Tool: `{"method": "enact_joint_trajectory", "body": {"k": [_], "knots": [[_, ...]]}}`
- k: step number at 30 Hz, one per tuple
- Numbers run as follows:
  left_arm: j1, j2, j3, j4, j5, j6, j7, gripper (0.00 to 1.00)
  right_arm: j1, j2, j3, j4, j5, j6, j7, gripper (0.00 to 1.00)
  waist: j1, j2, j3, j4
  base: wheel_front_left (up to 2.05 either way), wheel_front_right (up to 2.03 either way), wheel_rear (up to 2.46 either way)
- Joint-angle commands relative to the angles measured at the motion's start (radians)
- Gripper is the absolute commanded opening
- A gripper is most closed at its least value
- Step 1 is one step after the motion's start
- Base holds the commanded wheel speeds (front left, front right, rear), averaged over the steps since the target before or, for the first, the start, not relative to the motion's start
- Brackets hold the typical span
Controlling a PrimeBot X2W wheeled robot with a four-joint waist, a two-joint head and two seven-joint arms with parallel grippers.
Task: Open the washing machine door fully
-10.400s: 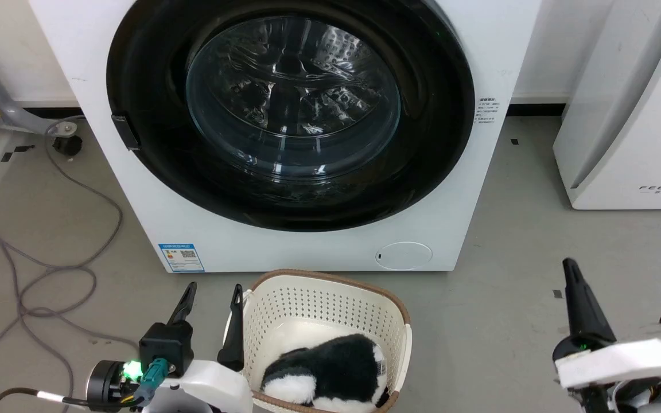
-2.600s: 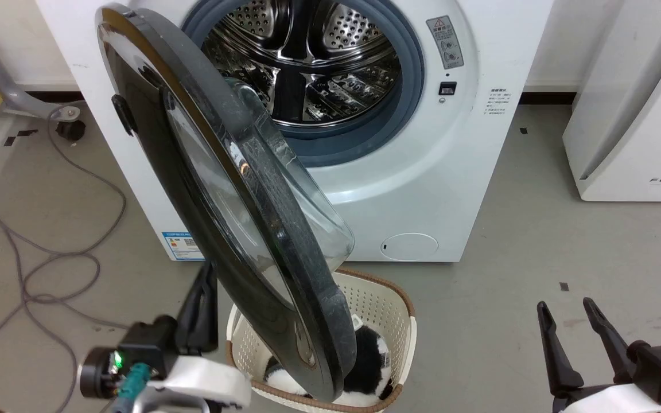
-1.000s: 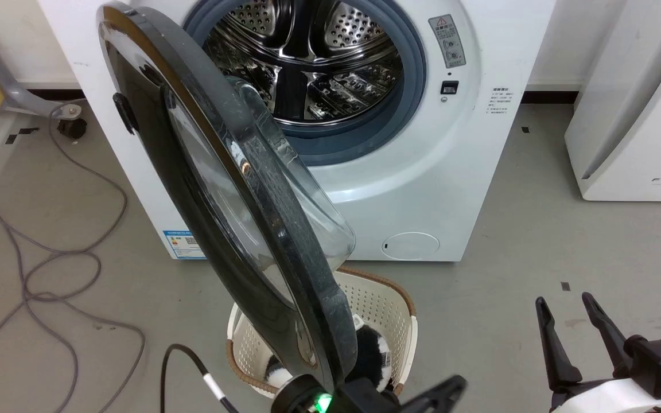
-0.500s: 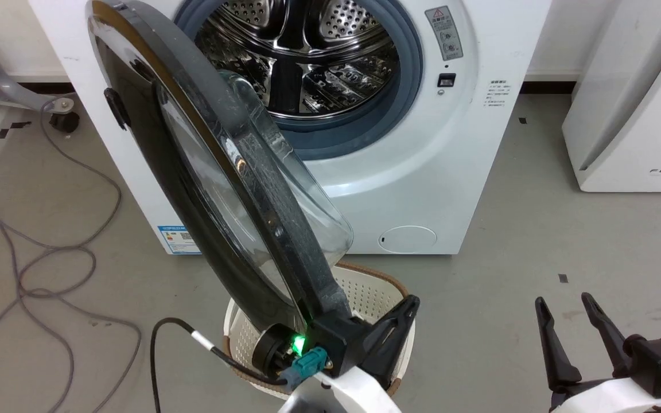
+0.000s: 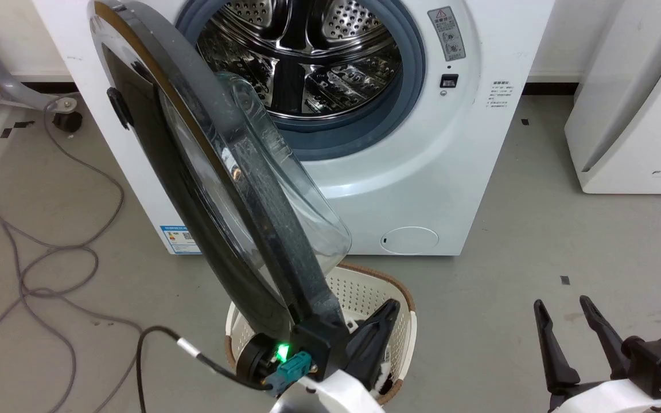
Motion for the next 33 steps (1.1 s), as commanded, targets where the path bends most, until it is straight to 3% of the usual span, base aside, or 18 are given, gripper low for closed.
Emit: {"method": "enact_joint_trajectory", "body": {"k": [1,6,17,26,33], "knots": [[0.02,0.018,0.009,-0.012,-0.004,0.013,0.005,0.0,-0.003,0.005,0.003,0.003,0.002,0.005,-0.007,1.0,0.0,0.0,-0.003,0.001,0.0,0.0,0.0],[0.063,0.033,0.016,-0.05,-0.007,0.042,0.018,0.0,0.003,0.005,0.005,0.005,0.004,0.005,-0.008,1.0,0.0,0.0,-0.008,0.006,0.0,0.0,0.0],[0.229,0.106,0.069,-0.189,-0.012,0.153,0.035,0.0,0.028,0.005,0.006,0.008,0.006,0.005,-0.004,1.0,0.0,0.0,-0.042,0.037,0.0,0.0,0.0],[0.336,0.183,0.114,-0.337,0.012,0.239,0.079,0.0,0.048,0.005,-0.005,-0.008,0.004,0.005,0.0,1.0,0.0,0.0,-0.044,0.109,0.0,0.0,0.0],[0.376,0.209,0.185,-0.418,0.02,0.304,0.069,0.0,0.05,0.005,-0.03,-0.025,-0.001,0.005,-0.001,1.0,0.0,0.0,-0.02,0.176,0.0,0.0,0.0]]}}
